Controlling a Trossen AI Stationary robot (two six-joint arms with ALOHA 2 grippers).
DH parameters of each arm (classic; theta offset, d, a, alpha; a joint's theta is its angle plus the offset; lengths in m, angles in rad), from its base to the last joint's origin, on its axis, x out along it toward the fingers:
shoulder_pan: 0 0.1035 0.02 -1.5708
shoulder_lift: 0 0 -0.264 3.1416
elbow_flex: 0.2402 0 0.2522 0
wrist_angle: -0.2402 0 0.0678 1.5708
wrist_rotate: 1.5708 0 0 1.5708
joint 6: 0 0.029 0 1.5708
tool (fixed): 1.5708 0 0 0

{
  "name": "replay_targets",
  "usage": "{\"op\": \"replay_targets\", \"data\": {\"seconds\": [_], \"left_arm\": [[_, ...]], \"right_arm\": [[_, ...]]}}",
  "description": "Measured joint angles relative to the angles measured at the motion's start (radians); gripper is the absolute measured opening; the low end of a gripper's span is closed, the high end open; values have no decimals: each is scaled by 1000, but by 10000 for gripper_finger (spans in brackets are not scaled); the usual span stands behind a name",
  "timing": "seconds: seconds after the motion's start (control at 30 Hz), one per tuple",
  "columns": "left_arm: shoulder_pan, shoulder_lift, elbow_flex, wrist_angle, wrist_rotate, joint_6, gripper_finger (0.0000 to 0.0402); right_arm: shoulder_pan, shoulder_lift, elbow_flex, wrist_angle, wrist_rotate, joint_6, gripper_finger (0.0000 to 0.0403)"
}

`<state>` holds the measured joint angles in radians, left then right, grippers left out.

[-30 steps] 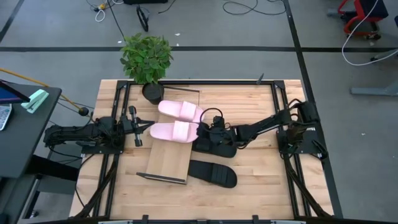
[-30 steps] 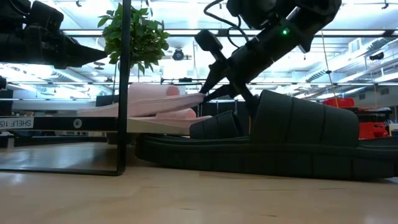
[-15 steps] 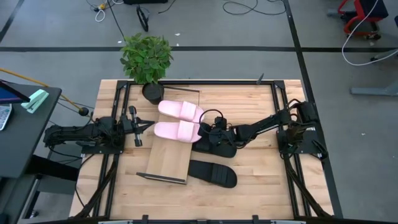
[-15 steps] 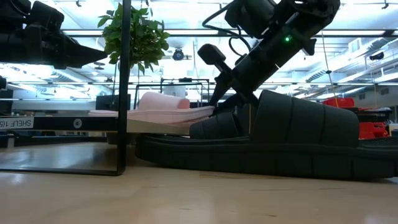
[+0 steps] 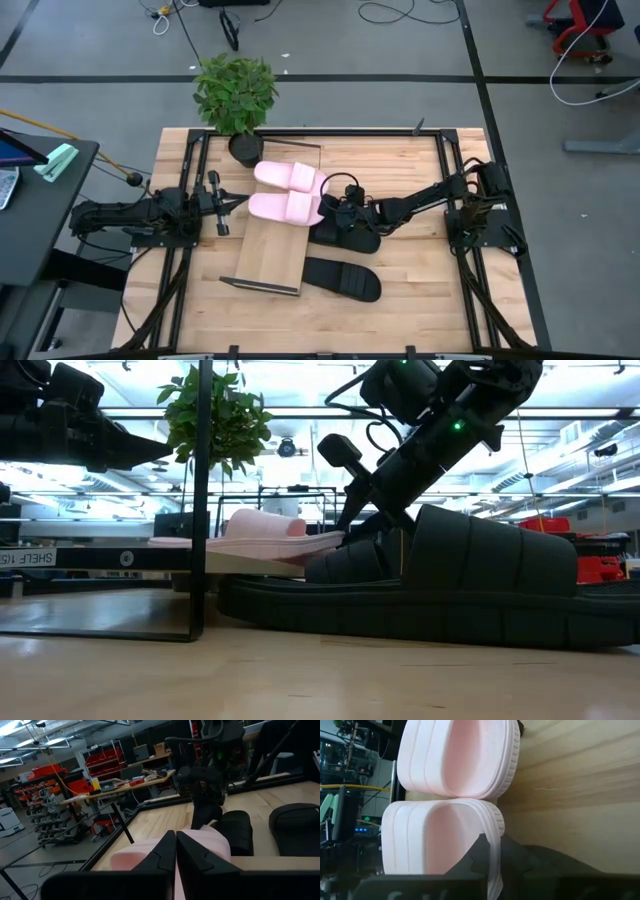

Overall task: Pick and place slides into the shelf
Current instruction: Put the pink slipper on the shelf

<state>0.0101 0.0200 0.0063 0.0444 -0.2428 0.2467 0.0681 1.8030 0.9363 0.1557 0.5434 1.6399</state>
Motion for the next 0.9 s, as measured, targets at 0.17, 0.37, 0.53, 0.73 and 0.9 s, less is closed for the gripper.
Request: {"op": "replay_targets", "data": {"seconds": [0.17,0.37,0.53,0.73,0.9], "left_arm": [[0,0,0,0,0,0,27],[0,0,0,0,0,0,19],[0,0,0,0,0,0,13],[0,0,0,0,0,-8,16],[0,0,0,0,1,-8,25]], "right_arm": [[0,0,0,1,1,-25,55],[-3,0,0,5,-3,-52,106],[-9,0,0,17,-43,-80,143],[-23,-5,0,6,-67,-125,170],[-40,-14,-1,6,-71,-151,181]]}}
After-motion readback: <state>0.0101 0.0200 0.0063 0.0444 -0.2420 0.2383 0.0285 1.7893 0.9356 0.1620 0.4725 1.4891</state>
